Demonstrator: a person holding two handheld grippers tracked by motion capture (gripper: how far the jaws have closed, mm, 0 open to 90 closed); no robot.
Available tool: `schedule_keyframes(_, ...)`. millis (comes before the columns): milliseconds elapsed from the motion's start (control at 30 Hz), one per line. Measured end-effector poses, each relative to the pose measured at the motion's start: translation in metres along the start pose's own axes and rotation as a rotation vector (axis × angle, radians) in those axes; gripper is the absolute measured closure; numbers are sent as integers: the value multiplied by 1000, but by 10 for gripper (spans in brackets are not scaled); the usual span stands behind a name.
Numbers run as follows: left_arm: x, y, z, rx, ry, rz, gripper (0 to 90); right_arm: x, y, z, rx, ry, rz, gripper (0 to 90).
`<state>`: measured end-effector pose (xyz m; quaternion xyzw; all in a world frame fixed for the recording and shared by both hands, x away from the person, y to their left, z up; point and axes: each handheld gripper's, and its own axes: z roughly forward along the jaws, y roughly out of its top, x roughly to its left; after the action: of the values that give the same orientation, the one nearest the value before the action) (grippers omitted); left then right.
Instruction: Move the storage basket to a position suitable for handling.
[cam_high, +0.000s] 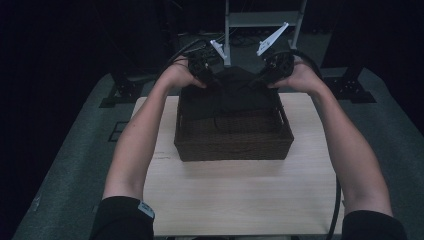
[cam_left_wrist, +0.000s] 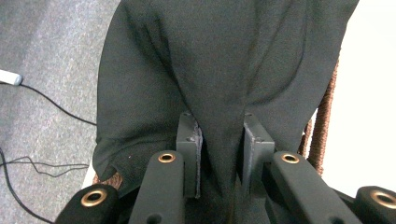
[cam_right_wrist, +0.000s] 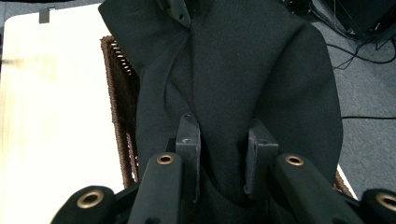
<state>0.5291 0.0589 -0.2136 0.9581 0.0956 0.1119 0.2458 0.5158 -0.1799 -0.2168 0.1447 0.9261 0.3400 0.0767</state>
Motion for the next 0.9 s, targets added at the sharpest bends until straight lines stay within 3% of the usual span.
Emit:
schedule_keyframes(333,2,-4,15,-1,-6,-12,729,-6,-7,11,17,5,17,710)
schedule_keyframes(900,0,-7,25,23,-8,-19,729,-7,-15,20,19,10,28,710)
